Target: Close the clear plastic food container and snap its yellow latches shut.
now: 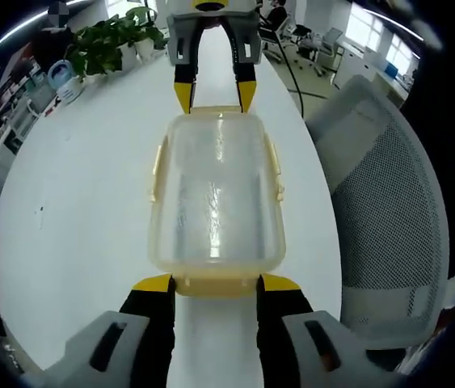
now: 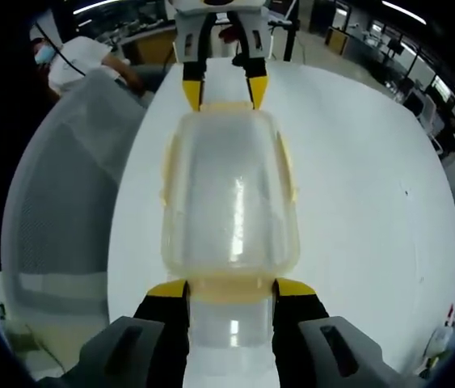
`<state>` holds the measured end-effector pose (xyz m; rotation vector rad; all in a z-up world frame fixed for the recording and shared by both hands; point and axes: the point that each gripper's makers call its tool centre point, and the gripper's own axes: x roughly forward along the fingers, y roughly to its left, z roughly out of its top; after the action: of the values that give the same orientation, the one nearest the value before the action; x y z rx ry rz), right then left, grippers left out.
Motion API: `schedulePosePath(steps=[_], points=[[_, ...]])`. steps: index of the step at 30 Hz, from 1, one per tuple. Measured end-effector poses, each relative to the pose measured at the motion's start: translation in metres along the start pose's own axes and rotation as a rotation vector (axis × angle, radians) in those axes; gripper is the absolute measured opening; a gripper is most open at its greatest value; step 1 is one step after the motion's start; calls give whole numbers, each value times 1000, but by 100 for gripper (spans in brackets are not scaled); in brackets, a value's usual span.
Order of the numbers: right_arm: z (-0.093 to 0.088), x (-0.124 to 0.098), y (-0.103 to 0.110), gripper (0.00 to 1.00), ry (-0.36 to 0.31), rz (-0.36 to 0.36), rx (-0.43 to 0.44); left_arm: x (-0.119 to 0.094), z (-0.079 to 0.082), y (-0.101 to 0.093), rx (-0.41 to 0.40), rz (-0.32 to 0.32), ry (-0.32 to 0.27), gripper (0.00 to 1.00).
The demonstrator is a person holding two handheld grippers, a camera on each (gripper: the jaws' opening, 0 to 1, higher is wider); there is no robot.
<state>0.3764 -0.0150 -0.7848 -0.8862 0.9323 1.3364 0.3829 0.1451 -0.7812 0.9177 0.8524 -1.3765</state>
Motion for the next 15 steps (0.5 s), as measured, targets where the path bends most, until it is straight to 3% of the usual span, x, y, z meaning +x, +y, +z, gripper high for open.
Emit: schedulePosePath(steps=[15], points=[[-19, -7, 1, 38, 7, -7, 10, 9, 18, -2, 3, 1, -8, 39]])
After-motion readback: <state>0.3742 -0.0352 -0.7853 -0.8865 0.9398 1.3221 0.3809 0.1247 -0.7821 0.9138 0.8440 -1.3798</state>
